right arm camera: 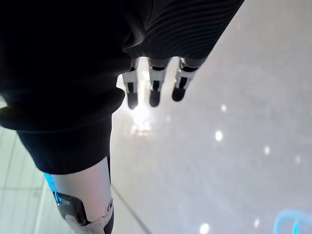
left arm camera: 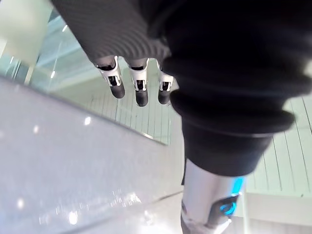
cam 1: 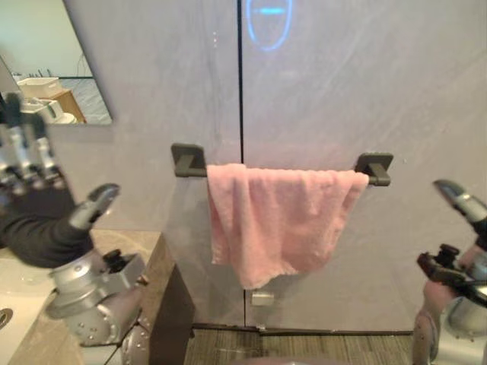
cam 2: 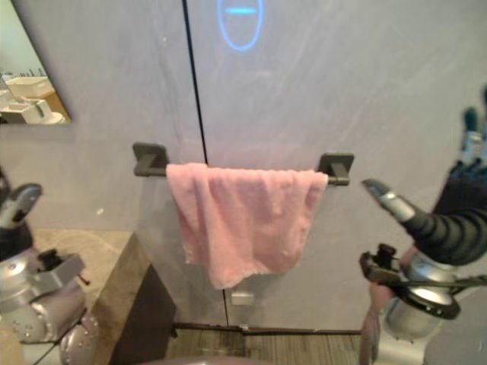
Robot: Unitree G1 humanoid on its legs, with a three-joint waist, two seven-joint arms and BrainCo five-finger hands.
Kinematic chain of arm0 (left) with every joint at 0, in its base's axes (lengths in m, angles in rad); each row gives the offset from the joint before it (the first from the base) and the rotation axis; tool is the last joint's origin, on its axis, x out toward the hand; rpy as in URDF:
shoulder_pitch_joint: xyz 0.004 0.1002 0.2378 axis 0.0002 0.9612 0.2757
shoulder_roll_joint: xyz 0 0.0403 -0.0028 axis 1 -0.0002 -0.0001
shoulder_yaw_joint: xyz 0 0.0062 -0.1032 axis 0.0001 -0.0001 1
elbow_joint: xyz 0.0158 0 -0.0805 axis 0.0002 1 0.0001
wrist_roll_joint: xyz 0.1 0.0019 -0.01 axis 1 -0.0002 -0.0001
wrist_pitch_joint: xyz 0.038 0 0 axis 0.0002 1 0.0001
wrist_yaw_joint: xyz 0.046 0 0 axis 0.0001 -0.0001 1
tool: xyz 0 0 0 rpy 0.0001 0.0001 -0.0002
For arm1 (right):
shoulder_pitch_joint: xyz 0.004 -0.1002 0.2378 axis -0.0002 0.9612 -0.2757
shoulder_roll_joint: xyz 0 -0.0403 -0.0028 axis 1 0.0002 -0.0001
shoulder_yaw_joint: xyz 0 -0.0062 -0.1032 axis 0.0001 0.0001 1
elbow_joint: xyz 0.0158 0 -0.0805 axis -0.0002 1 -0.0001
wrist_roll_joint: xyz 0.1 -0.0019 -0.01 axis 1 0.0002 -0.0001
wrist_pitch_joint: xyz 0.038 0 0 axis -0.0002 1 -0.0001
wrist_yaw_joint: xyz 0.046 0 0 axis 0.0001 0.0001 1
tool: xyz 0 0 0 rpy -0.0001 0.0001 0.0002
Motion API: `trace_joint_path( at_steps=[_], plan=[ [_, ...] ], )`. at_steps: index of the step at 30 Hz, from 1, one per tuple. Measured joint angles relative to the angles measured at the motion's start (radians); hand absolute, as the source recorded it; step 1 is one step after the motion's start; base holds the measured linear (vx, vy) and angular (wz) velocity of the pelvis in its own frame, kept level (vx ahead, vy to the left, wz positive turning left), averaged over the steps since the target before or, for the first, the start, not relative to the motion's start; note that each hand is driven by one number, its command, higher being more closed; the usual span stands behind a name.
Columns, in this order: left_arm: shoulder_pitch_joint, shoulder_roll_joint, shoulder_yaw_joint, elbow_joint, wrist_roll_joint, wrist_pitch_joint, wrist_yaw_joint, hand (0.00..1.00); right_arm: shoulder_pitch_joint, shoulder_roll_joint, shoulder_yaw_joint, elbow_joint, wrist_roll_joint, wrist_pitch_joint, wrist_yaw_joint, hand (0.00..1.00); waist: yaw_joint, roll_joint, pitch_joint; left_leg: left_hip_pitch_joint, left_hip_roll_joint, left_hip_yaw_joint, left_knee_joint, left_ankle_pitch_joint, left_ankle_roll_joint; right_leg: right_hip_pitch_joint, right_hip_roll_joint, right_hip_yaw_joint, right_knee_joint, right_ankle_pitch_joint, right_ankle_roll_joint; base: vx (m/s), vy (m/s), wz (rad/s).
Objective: Organize washtable
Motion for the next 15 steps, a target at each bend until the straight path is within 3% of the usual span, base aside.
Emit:
trace_joint_path(
  at_steps=[1, 6, 9, 15],
  plan=[
    [-0.021, 0.0, -0.106, 0.013, -0.075, 0.004, -0.049, 0.0, -0.001, -0.017, 0.091, 0.013, 0.076, -0.003, 0.051, 0.0, 0.0, 0.001, -0.001, 0.002, -0.002, 0.0, 0.0, 0.004, 0.003, 0.0, -0.002, 0.001, 0.0, 0.0, 0.0, 0.0, 0.0, 0.0],
    [-0.067, 0.017, -0.331, 0.129, -0.253, 0.04, -0.161, 0.0, -0.023, -0.065, 0.282, 0.124, 0.227, 0.018, 0.17, 0.0, 0.0, 0.01, 0.008, 0.011, -0.01, -0.004, -0.018, 0.014, 0.011, 0.003, -0.006, 0.004, 0.004, 0.001, 0.001, 0.0, 0.0, 0.0],
    [-0.096, 0.024, -0.433, 0.202, -0.336, 0.083, -0.214, 0.0, -0.027, -0.079, 0.364, 0.214, 0.284, 0.056, 0.224, 0.0, 0.0, 0.007, 0.023, 0.022, -0.014, -0.005, -0.032, 0.021, 0.014, 0.008, -0.008, 0.004, 0.003, 0.001, 0.001, -0.04, -0.001, 0.0],
    [-0.114, 0.038, -0.527, 0.302, -0.423, 0.141, -0.274, 0.0, -0.024, -0.123, 0.446, 0.334, 0.336, 0.106, 0.303, 0.0, -0.003, -0.001, 0.035, 0.023, -0.015, -0.003, -0.034, 0.02, 0.014, 0.007, -0.008, 0.009, 0.003, 0.002, 0.001, -0.01, -0.001, 0.0]
  ],
)
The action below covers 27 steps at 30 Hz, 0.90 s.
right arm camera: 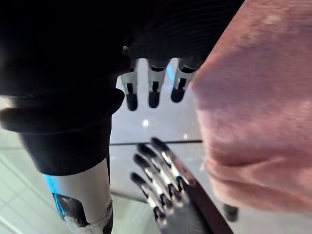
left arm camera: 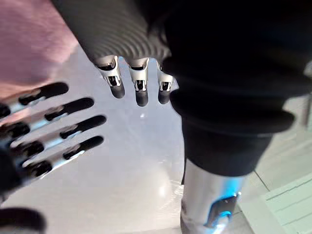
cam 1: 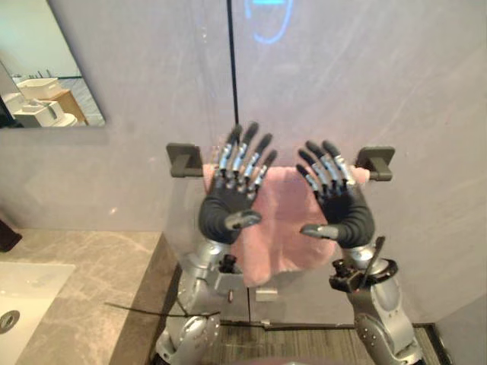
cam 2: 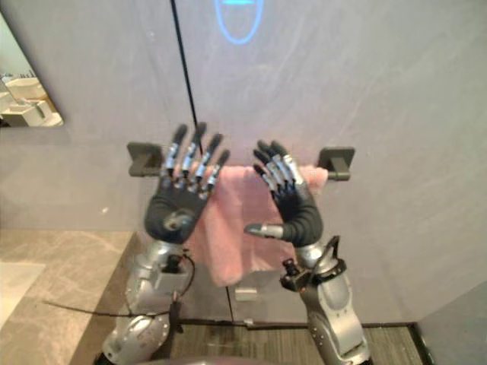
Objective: Organize washtable
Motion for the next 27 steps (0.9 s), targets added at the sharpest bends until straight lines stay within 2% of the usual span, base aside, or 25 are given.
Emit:
trace_joint_path(
  at_steps=[1, 7, 12, 22, 27],
  plan=[
    [-0.002, -0.001, -0.009, 0.01, -0.004, 0.003, -0.004, 0.0, 0.0, -0.002, 0.006, 0.011, 0.006, 0.007, 0.004, 0.0, 0.0, 0.004, 0.002, 0.002, 0.0, 0.0, 0.0, 0.0, 0.0, 0.002, 0.0, 0.001, 0.0, 0.0, 0.0, 0.0, 0.0, 0.0],
    [-0.017, 0.003, -0.061, 0.096, -0.034, 0.045, -0.043, 0.0, 0.025, -0.012, 0.044, 0.128, 0.003, 0.037, 0.025, 0.0, 0.001, -0.01, 0.026, 0.004, -0.001, 0.005, 0.0, 0.0, 0.0, 0.008, 0.0, 0.006, -0.014, 0.01, 0.002, -0.04, -0.003, -0.02],
    [-0.017, 0.008, -0.09, 0.175, -0.033, 0.08, -0.068, 0.0, 0.037, -0.015, 0.047, 0.246, -0.092, 0.067, 0.023, 0.0, 0.001, -0.011, 0.036, 0.002, -0.003, 0.004, -0.001, 0.001, 0.002, 0.008, -0.001, 0.006, -0.018, 0.012, 0.002, 0.0, 0.0, 0.0],
    [-0.018, 0.01, -0.087, 0.318, 0.015, 0.092, -0.064, 0.0, 0.036, -0.028, 0.037, 0.326, -0.269, 0.083, -0.006, 0.0, 0.001, -0.007, 0.049, -0.012, -0.003, -0.004, -0.002, 0.006, 0.008, -0.003, -0.001, 0.0, -0.019, 0.013, 0.001, -0.01, -0.006, 0.01],
    [-0.019, 0.01, -0.057, 0.378, 0.065, 0.096, -0.055, 0.0, 0.029, 0.004, -0.019, 0.39, -0.327, 0.088, -0.05, 0.0, 0.001, -0.017, 0.06, -0.021, -0.003, -0.008, -0.009, 0.017, 0.008, -0.009, 0.0, -0.001, -0.031, 0.025, -0.003, -0.02, -0.008, 0.01]
  ],
)
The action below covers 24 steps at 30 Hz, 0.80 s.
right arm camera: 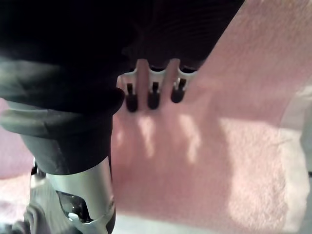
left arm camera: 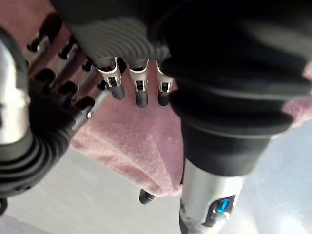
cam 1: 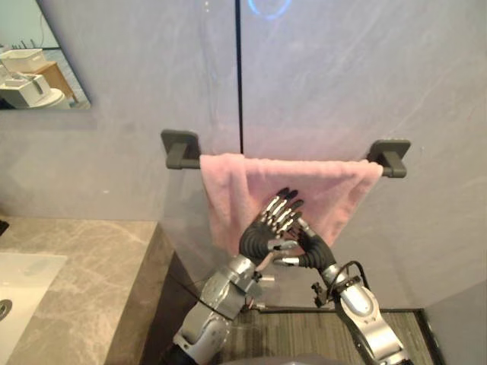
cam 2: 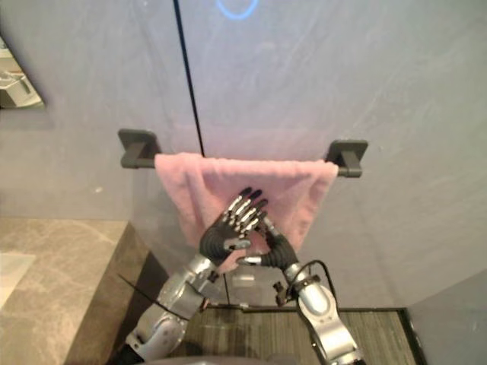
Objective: Organize washtable
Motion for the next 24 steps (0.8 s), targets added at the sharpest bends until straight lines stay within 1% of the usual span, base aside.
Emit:
trace_joint_path(
  at_steps=[4, 5, 8, 14, 19, 24],
  plan=[
    [-0.001, -0.003, 0.053, 0.04, 0.032, 0.007, 0.023, 0.0, -0.014, 0.018, -0.043, 0.013, -0.026, 0.0, -0.032, 0.0, 0.0, -0.002, 0.001, -0.001, -0.002, 0.0, -0.015, 0.012, 0.002, -0.001, 0.0, 0.001, -0.015, 0.013, -0.001, -0.05, -0.007, 0.0],
    [-0.001, -0.003, 0.072, 0.043, 0.047, 0.008, 0.037, 0.0, -0.021, 0.031, -0.062, 0.031, -0.033, 0.0, -0.044, 0.0, 0.0, -0.003, 0.002, -0.002, -0.003, 0.0, -0.016, 0.013, 0.002, 0.0, 0.0, 0.001, -0.02, 0.017, 0.001, -0.05, -0.008, -0.01],
    [-0.001, -0.012, 0.115, 0.051, 0.077, 0.007, 0.046, 0.0, -0.03, 0.053, -0.102, 0.051, -0.059, 0.003, -0.067, 0.0, 0.0, -0.003, 0.008, -0.002, -0.005, -0.001, -0.021, 0.017, 0.003, 0.0, -0.002, 0.002, -0.025, 0.021, 0.003, -0.05, -0.006, 0.0],
    [0.0, -0.033, 0.192, 0.127, 0.146, 0.006, 0.083, 0.0, -0.033, 0.087, -0.206, 0.082, -0.062, 0.008, -0.108, 0.0, -0.002, -0.006, 0.011, -0.014, -0.01, -0.001, -0.027, 0.021, 0.004, 0.0, -0.005, 0.003, -0.055, 0.038, 0.006, -0.01, -0.001, 0.0],
    [0.002, -0.035, 0.234, 0.16, 0.192, 0.006, 0.088, 0.0, -0.032, 0.108, -0.28, 0.087, -0.092, 0.008, -0.13, 0.0, -0.004, -0.014, 0.018, -0.018, -0.013, -0.003, -0.027, 0.022, 0.005, 0.0, -0.01, 0.0, -0.061, 0.038, 0.006, 0.0, 0.0, 0.0],
    [0.022, -0.057, 0.286, 0.199, 0.222, 0.004, 0.093, 0.0, -0.026, 0.135, -0.341, 0.12, -0.099, 0.008, -0.149, 0.0, -0.007, -0.014, 0.018, -0.019, -0.015, -0.005, -0.029, 0.026, 0.007, 0.0, -0.011, -0.001, -0.061, 0.038, 0.006, -0.03, -0.012, 0.01]
  ],
)
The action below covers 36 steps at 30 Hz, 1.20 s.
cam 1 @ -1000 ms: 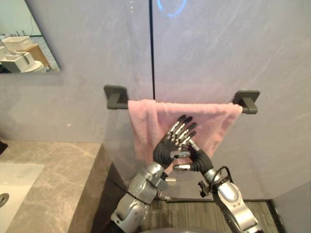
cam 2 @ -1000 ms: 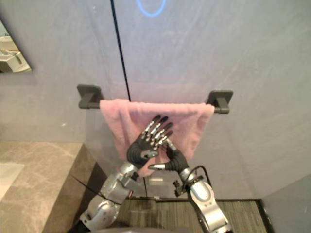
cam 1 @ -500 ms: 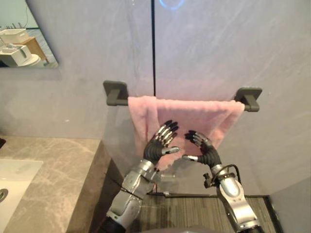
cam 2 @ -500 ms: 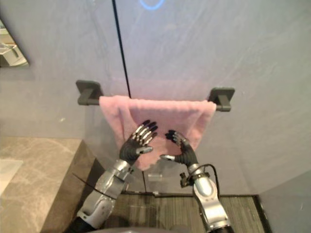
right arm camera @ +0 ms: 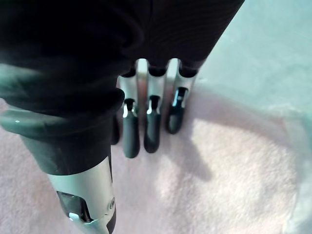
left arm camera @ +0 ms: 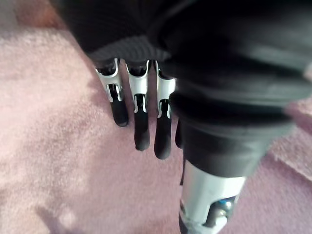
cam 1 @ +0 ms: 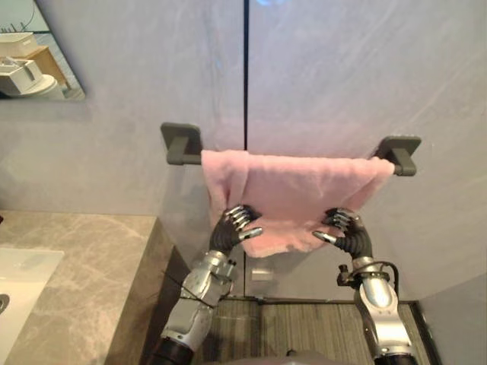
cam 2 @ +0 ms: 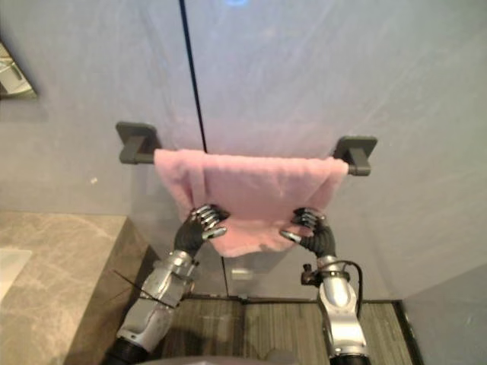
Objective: Organize washtable
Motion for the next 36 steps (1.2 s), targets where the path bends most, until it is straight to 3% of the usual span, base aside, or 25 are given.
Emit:
trace_joint_path(
  at_steps=[7, 18, 21, 25, 29, 36],
  plan=[
    [0.078, -0.015, 0.099, 0.004, 0.009, 0.0, 0.012, 0.0, 0.05, 0.032, -0.097, 0.0, 0.0, 0.0, -0.029, 0.0, -0.004, 0.0, 0.0, -0.001, 0.0, -0.005, -0.033, 0.021, -0.003, -0.016, 0.003, -0.004, 0.003, 0.003, -0.001, -0.04, -0.023, 0.01],
    [0.33, -0.04, 0.131, -0.051, 0.035, 0.003, -0.041, 0.0, 0.27, 0.098, -0.065, -0.031, -0.01, 0.0, 0.025, 0.0, 0.017, -0.013, 0.002, -0.009, 0.012, 0.018, -0.01, -0.002, -0.006, -0.015, -0.006, -0.008, 0.006, 0.002, 0.001, 0.0, 0.0, -0.01],
    [0.364, -0.044, 0.135, -0.034, 0.079, 0.004, -0.057, 0.0, 0.337, 0.102, -0.041, -0.024, -0.062, 0.001, 0.037, 0.0, 0.036, -0.019, -0.001, -0.021, 0.019, 0.026, 0.025, -0.027, -0.007, -0.015, -0.006, -0.009, 0.014, -0.003, 0.006, -0.04, -0.006, -0.05],
    [0.348, -0.048, 0.15, 0.129, 0.232, 0.004, -0.044, 0.0, 0.342, 0.101, -0.015, 0.174, -0.084, 0.012, 0.046, 0.0, 0.039, -0.024, -0.021, -0.019, 0.019, 0.028, 0.045, -0.038, -0.007, -0.017, -0.01, -0.012, 0.044, -0.022, 0.009, -0.01, -0.003, 0.02],
    [0.32, -0.049, 0.167, 0.335, 0.358, 0.008, 0.002, 0.0, 0.323, 0.099, 0.023, 0.35, -0.1, 0.034, 0.046, 0.0, 0.039, -0.01, -0.042, -0.018, 0.019, 0.032, 0.045, -0.037, -0.007, -0.018, -0.01, -0.011, 0.044, -0.022, 0.009, 0.0, 0.0, 0.0],
    [0.289, -0.068, 0.207, 0.53, 0.42, 0.016, 0.059, 0.0, 0.289, 0.101, 0.008, 0.512, -0.1, 0.07, 0.043, 0.0, 0.039, 0.01, -0.065, -0.014, 0.019, 0.034, 0.039, -0.031, -0.014, -0.02, -0.01, -0.01, 0.048, -0.022, 0.009, -0.03, -0.01, 0.0]
  ],
)
